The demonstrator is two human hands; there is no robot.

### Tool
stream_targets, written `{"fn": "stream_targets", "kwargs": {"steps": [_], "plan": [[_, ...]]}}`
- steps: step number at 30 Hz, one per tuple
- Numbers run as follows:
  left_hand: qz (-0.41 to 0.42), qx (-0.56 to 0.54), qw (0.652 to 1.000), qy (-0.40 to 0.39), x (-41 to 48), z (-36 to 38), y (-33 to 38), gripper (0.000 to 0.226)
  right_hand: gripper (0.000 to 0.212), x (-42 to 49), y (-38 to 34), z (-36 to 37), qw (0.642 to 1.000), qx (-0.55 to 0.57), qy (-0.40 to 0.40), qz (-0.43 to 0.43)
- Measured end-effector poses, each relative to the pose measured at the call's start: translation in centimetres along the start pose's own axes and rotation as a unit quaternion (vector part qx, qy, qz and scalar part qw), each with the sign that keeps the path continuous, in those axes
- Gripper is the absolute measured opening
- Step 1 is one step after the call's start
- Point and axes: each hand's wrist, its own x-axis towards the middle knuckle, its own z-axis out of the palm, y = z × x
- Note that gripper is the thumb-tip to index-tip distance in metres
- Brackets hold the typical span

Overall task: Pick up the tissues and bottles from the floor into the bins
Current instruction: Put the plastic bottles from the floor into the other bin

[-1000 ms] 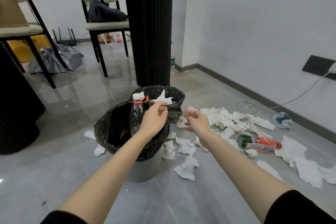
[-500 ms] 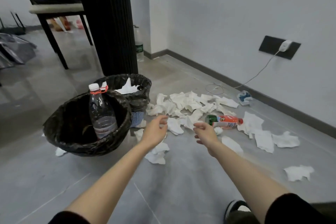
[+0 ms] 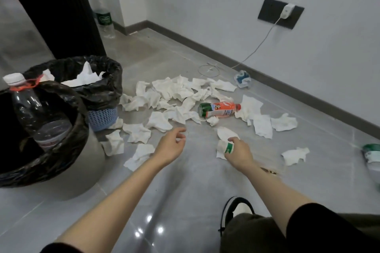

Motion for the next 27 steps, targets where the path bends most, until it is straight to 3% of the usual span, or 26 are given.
{"fn": "stream_targets", "kwargs": {"steps": [4,9,19,23,27], "plan": [[-0.011,0.005,1.0,-0.016,0.7,1.9,-1.4,0.035,0.063,0.8,1.6,0.9,0.995,-0.094,-0.044,-0.012],[-0.03,0.004,0.999,-0.033,1.4,3.2,-3.0,0.034,0.07,1.8,2.7,1.6,0.977,-0.213,-0.001,-0.031],[-0.048,-0.011,0.997,-0.052,1.6,3.2,-3.9,0.035,0.055,2.5,4.6,1.8,0.922,-0.387,0.028,-0.014],[-0.052,-0.017,0.997,-0.053,1.6,2.9,-3.5,0.035,0.057,2.3,4.2,1.5,0.934,-0.355,0.03,-0.016],[-0.058,-0.023,0.997,-0.043,1.4,2.3,-3.2,0.035,0.086,2.5,1.3,0.8,0.975,-0.213,0.031,-0.053]]}}
